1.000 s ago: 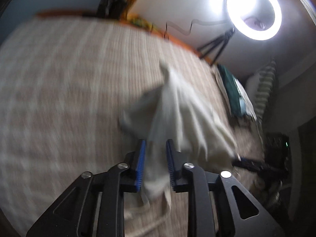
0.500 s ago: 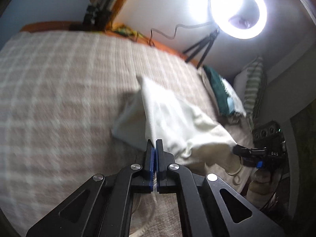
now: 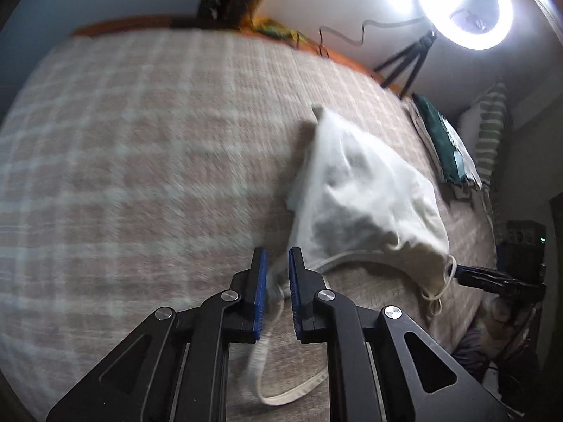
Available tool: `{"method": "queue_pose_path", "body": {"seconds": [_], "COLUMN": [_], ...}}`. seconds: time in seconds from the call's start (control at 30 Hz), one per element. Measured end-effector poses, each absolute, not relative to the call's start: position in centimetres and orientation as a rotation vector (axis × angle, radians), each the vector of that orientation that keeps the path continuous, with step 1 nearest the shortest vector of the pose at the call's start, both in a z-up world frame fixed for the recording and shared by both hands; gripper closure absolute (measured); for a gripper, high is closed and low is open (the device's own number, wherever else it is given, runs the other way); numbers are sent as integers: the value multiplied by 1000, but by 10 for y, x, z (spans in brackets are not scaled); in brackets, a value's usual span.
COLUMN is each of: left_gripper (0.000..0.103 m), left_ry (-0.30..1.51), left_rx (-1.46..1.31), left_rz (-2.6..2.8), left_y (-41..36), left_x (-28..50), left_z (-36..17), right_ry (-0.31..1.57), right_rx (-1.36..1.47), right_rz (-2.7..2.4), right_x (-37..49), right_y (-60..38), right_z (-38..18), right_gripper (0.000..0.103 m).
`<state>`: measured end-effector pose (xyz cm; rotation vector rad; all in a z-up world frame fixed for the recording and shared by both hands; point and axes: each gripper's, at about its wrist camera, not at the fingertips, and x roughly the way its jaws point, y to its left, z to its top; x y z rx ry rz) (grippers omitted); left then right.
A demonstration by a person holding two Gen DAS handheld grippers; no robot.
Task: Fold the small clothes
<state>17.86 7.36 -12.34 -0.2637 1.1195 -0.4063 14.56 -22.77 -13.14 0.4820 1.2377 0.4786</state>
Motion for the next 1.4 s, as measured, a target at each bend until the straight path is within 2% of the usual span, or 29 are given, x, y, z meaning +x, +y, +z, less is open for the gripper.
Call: {"method": "queue_pose_path", "body": {"seconds": [0.1,0.23,0.43,0.63,0.67,0.7,0.73,0.8,0.9,1.0,1.07,1.1,1.13,1.4], "left_gripper": [92,92,92,92,92,92,92,92,92,92,92,92,92,91], "left_ry": [1041,998,1030,1060,1066,1071,1072,1089,1151,1164,1157,1148,1133,1053], "left_rx": [-298,-291,-249,-207,-204,-203,-205,-206,-111,-34,-68,-91,-107,-221], "left_rz": [-416,-533,-733,-840,-849,-853,-854,-863,-898,-896,-891,-885,-874,-742], "left_y": [76,40,-48,-99,-105,-109,-110,-114,-128,-128,-115,-107,-99,-41], "left_x": [175,174,173,164,164,164,163,162,150,136,131,130,129,141], "left_z": [-102,-84,-95,-117,-120,-123,-124,-130,-142,-146,-139,-135,-129,-107], "right_ry": [1161,1047,1054,1034,1030,1044,1052,1025,935,934,981,990,988,1041], "right_rx": [440,409,492,624,651,681,677,620,572,544,532,525,513,465], "right_rz": [485,427,330,312,336,374,377,369,383,371,349,336,313,398], "right_x": [144,162,222,240,241,244,246,248,257,266,265,262,257,178], "right_y": [-245,-259,-258,-271,-271,-269,-266,-261,-259,-259,-261,-263,-267,-261], "right_z": [-110,-95,-133,-169,-171,-176,-178,-169,-147,-144,-149,-149,-148,-125], "right_gripper": [60,45,45,48,53,79,94,100,101,98,85,69,64,64]}}
